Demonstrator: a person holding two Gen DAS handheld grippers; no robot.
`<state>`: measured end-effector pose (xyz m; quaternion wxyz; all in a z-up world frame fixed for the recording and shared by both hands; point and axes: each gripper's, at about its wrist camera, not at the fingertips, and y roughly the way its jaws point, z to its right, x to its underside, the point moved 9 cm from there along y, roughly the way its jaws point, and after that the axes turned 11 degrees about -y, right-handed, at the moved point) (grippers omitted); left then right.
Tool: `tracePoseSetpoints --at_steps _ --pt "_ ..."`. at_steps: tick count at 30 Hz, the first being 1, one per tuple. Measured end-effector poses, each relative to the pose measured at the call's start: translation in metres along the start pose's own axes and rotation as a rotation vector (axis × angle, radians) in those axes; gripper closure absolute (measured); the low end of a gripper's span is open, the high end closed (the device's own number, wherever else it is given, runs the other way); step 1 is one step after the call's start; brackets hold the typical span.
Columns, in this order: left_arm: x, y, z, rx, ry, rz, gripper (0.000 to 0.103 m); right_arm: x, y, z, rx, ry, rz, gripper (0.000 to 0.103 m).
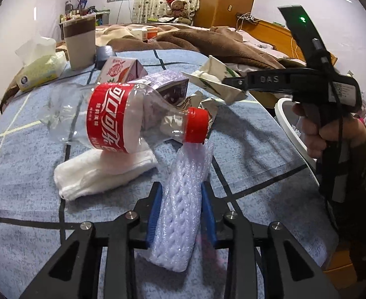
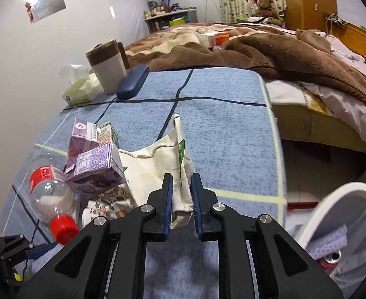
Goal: Collect trash
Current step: 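Grasp the second white foam net with the left tool while the right tool grasps the cloth bag, then carry the foam net and cream cloth bag over the wastebasket with both tools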
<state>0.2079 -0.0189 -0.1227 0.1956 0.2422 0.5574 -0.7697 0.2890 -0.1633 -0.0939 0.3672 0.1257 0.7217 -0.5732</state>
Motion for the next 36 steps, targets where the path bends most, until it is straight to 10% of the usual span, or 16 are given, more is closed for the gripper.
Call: tracePoseSetpoints --at_steps 36 --pt "-0.034 -0.060 0.113 0.141 0.113 0.197 0.070 0.068 -0.154 0.056 0.314 0.144 0.217 0.088"
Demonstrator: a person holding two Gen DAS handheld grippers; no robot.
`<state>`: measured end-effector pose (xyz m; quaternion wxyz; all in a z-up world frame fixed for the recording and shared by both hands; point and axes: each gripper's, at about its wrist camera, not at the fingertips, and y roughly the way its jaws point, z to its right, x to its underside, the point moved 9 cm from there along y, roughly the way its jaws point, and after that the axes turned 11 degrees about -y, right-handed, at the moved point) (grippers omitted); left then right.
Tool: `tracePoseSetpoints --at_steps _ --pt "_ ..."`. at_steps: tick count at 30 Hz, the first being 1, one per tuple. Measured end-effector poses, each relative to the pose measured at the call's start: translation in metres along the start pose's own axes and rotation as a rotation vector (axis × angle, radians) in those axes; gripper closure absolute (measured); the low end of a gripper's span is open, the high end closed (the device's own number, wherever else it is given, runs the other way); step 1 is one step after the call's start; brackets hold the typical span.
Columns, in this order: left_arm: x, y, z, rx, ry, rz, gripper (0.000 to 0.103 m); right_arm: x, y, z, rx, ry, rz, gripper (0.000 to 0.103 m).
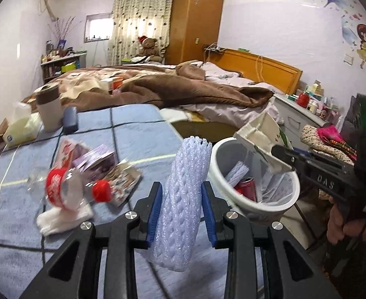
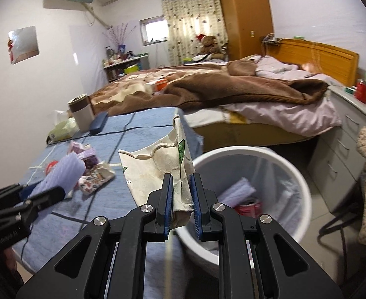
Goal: Collect trash
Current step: 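Carry the foam net and cream cloth bag over the wastebasket with both tools, then open both tools to drop the foam net and cloth bag into the wastebasket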
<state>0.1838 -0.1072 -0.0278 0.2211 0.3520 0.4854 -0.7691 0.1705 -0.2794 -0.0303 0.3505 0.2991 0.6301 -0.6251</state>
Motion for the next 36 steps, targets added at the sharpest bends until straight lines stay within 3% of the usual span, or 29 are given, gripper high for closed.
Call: tracePoseSetpoints --at_steps 12,20,36 --pt "-0.010 0.037 0.070 0.097 0.068 -0.027 0.070 0.012 -0.009 0.051 0.151 0.062 -0.011 0.088" --pt "-0.008 0.060 0.103 0.120 0.121 -0.062 0.070 0.026 -0.007 0.070 0.209 0.086 -0.046 0.088" --pt "0.002 0.107 0.114 0.105 0.140 -0.142 0.066 0.043 0.017 0.094 0.282 0.085 -0.147 0.087"
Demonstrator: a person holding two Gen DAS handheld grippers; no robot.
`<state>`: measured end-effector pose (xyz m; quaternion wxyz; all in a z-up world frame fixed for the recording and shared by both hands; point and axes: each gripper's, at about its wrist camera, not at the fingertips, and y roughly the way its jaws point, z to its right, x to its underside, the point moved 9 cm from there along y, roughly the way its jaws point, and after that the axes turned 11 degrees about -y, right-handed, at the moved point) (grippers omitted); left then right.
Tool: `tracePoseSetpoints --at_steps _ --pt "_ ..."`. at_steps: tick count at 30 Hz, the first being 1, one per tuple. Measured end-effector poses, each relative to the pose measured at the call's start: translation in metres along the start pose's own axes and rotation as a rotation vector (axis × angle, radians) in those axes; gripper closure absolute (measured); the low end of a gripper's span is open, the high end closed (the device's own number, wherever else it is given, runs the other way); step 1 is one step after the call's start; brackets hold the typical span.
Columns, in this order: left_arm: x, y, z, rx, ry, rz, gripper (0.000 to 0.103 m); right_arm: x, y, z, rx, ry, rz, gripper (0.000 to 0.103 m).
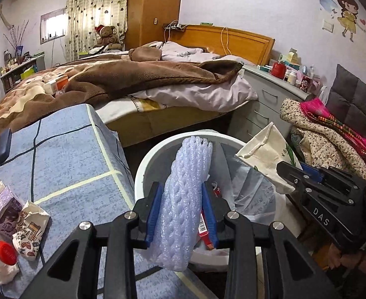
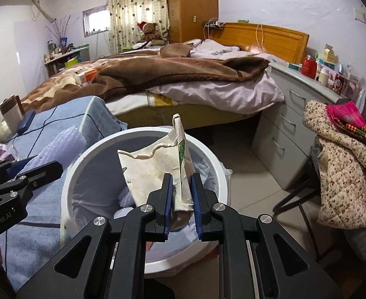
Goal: Collect trash
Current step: 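Open both tools to drop the foam net and cloth bag into the wastebasket, then move the left tool to the Coca-Cola bottle while the right tool approaches the purple carton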
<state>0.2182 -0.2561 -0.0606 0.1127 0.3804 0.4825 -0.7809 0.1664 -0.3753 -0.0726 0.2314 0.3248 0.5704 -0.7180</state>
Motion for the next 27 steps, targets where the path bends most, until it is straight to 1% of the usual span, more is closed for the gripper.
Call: tracePoseSetpoints --at_steps 1,2,4,6,7,8,10,15,21,24,27 --pt "0.000 0.002 0.000 -0.001 -0.001 -0.007 0.063 0.000 0.001 0.001 0.008 -0.002 -0.005 0.087" --pt "0.000 0.003 -0.001 -0.001 -0.002 -0.009 0.052 0.000 0.003 0.001 0.013 -0.005 -0.011 0.087" --pt "-0.001 0.003 -0.003 -0.002 -0.012 -0.002 0.038 0.001 0.006 0.000 0.010 -0.008 -0.027 0.086" --pt "-0.002 0.003 -0.004 0.013 -0.022 0.002 0.038 0.002 0.008 0.000 0.011 -0.006 -0.036 0.083" --pt "-0.002 0.002 -0.006 0.009 -0.025 0.003 0.037 0.002 0.007 0.001 0.015 -0.005 -0.038 0.076" --pt "-0.003 0.002 -0.007 0.002 -0.024 0.006 0.037 0.002 0.008 0.001 0.017 -0.005 -0.039 0.064" --pt "-0.005 0.001 -0.011 -0.004 -0.033 0.008 0.037 0.001 0.008 0.001 0.016 -0.004 -0.036 0.049" --pt "-0.009 -0.009 -0.020 -0.005 -0.057 0.029 0.035 -0.004 0.004 -0.004 0.003 -0.006 -0.020 0.049" --pt "-0.014 -0.027 -0.034 -0.023 -0.080 0.064 0.035 -0.011 -0.003 -0.014 -0.013 -0.017 0.005 0.049" --pt "-0.015 -0.036 -0.042 -0.050 -0.084 0.082 0.035 -0.014 -0.007 -0.020 -0.025 -0.021 0.018 0.049" --pt "-0.015 -0.047 -0.053 -0.057 -0.104 0.098 0.035 -0.018 -0.010 -0.028 -0.042 -0.027 0.032 0.049"
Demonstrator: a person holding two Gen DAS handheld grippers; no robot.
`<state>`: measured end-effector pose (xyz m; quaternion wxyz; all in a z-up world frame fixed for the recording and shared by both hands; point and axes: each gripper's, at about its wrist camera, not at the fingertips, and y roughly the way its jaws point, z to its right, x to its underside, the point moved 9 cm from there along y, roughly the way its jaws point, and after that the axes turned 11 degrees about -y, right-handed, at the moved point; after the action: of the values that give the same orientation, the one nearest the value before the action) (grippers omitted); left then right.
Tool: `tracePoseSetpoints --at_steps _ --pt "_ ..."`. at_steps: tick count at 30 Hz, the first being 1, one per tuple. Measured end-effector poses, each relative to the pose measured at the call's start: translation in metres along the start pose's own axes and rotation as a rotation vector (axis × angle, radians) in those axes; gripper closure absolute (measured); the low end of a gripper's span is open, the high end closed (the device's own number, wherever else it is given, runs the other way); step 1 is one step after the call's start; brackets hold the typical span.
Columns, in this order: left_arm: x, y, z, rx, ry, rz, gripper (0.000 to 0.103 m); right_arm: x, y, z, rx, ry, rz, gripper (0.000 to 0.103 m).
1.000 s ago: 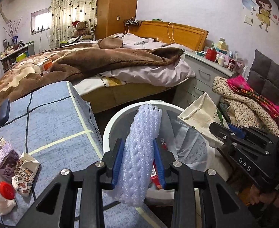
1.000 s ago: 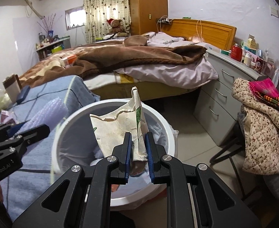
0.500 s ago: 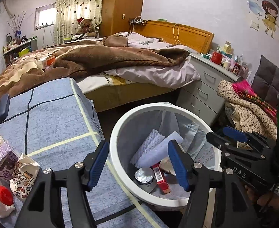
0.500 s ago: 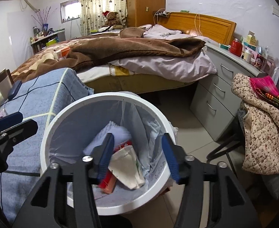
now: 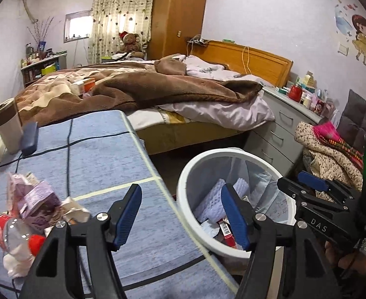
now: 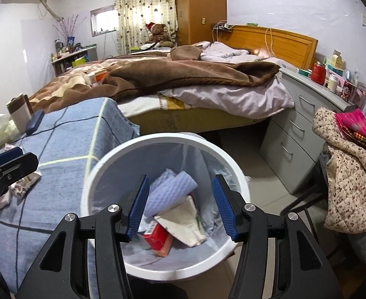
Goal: Collect trash
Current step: 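Move the left tool to the Coca-Cola bottle while the right tool approaches the purple carton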
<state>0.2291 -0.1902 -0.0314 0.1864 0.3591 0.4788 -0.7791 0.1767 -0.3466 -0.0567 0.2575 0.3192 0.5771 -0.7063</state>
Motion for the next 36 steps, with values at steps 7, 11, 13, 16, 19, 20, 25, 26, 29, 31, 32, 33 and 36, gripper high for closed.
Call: tracePoseSetpoints --at_steps 7,11,13,16,19,20,25,26,29,31,32,33,36 --pt "-0.002 -0.026 -0.035 -0.053 -0.043 0.043 0.034 -0.009 -0.002 -0.025 -0.045 -0.029 0.026 0.049" --pt "-0.002 -0.040 -0.061 -0.095 -0.079 0.066 0.033 -0.015 -0.002 -0.042 -0.077 -0.054 0.043 0.049" --pt "-0.001 -0.046 -0.074 -0.112 -0.099 0.074 0.033 -0.020 -0.001 -0.052 -0.103 -0.066 0.054 0.048" --pt "0.000 -0.056 -0.098 -0.151 -0.137 0.084 0.031 -0.025 0.001 -0.067 -0.138 -0.079 0.058 0.046" --pt "0.001 -0.064 -0.122 -0.190 -0.175 0.093 0.029 -0.031 0.005 -0.085 -0.182 -0.102 0.063 0.043" --pt "0.001 -0.066 -0.132 -0.207 -0.194 0.094 0.029 -0.033 0.007 -0.092 -0.192 -0.113 0.064 0.042" --pt "0.004 -0.075 -0.176 -0.275 -0.285 0.102 0.026 -0.041 0.015 -0.120 -0.256 -0.148 0.058 0.042" --pt "0.006 -0.076 -0.183 -0.285 -0.299 0.101 0.025 -0.042 0.017 -0.126 -0.267 -0.155 0.056 0.042" --pt "0.010 -0.075 -0.203 -0.310 -0.339 0.089 0.024 -0.047 0.021 -0.145 -0.293 -0.187 0.051 0.042" --pt "0.014 -0.071 -0.214 -0.313 -0.368 0.068 0.024 -0.050 0.025 -0.155 -0.311 -0.202 0.047 0.042" --pt "0.015 -0.068 -0.220 -0.314 -0.379 0.059 0.024 -0.051 0.027 -0.160 -0.318 -0.208 0.044 0.042" --pt "0.016 -0.065 -0.225 -0.321 -0.395 0.050 0.024 -0.052 0.028 -0.164 -0.328 -0.213 0.043 0.042" --pt "0.017 -0.057 -0.239 -0.323 -0.455 0.035 0.023 -0.056 0.033 -0.173 -0.347 -0.225 0.036 0.042"
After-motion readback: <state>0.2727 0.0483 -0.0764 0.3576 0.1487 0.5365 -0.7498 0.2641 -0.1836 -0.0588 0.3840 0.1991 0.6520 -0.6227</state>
